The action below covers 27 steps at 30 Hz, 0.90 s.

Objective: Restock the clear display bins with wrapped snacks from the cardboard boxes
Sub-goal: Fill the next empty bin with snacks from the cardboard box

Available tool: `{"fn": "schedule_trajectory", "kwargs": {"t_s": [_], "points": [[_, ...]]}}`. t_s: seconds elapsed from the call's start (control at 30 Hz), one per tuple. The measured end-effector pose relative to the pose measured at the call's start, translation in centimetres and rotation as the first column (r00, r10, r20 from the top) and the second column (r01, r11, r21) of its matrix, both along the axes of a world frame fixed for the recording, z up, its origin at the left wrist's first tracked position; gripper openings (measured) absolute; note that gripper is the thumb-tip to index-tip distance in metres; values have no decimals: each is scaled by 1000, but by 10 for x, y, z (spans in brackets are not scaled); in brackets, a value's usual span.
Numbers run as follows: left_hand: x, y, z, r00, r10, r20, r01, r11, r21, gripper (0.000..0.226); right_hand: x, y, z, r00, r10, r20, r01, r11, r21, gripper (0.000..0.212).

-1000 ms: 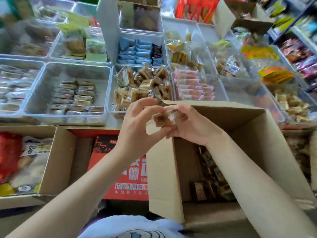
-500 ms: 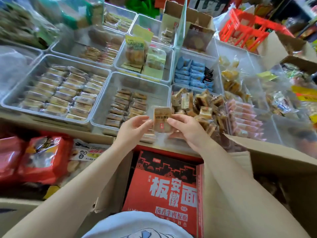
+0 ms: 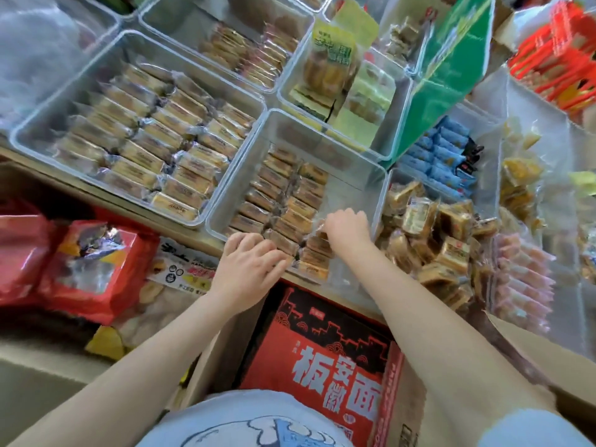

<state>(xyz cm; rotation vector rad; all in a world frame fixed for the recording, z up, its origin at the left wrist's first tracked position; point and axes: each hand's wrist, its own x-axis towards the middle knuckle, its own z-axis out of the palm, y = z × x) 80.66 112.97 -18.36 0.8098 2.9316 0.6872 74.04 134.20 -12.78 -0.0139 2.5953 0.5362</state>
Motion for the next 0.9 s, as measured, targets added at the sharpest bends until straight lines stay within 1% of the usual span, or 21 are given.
{"fn": "schedule_trajectory", "kwargs": {"t_s": [0.07,0.17,0.23,0.27,0.33,0.37,0.4,0.43,0.47,0.53,0.57,0.63,0.7,0.73,0.83,0.9], "points": [[1,-2,-6,998,-14,-61,16,999,28,38,-6,-4,-16,998,-29,64,30,999,-23,30],[1,-1,-11,993,-8,-115,13,999,47,34,0,8,-34,973,-199,119,218,960,-174,32],[1,0,-12,991,7,-135,1,998,61,31,7,14,-41,955,-270,127,293,927,-234,31],[2,1,-12,990,14,-138,-5,998,65,30,11,13,-43,953,-282,107,301,918,-259,29],[2,1,-13,990,25,-137,-16,998,66,30,20,3,-46,955,-297,-6,279,906,-319,26],[2,1,-13,991,23,-130,-15,998,56,31,26,-3,-46,949,-312,-51,275,893,-356,27],[2,1,-13,993,17,-119,-12,999,42,31,33,-8,-45,944,-326,-55,278,874,-398,30],[2,1,-13,994,12,-106,-9,1000,27,33,39,-10,-44,940,-342,-13,301,846,-441,34],[2,0,-12,995,5,-96,-4,1000,14,34,43,-10,-42,932,-356,64,342,810,-477,40],[2,-1,-9,997,-12,-72,11,1000,-24,37,46,-5,-29,897,-395,198,435,707,-558,50],[1,-2,-6,999,-18,-44,16,999,-46,39,47,-1,-17,885,-415,212,451,649,-612,52],[-1,-2,3,997,-23,75,29,996,-83,47,52,10,13,883,-450,135,403,576,-711,49],[-4,-3,15,978,-28,205,53,992,-117,60,66,22,48,884,-467,20,310,555,-772,39],[-4,-2,22,970,-33,242,66,989,-129,68,79,28,67,881,-472,-13,273,531,-802,32],[10,9,51,950,-68,305,109,987,-117,84,135,51,119,865,-501,-8,214,384,-898,16],[38,30,74,939,-130,317,157,986,-60,84,181,69,146,852,-523,-29,160,313,-936,14]]}}
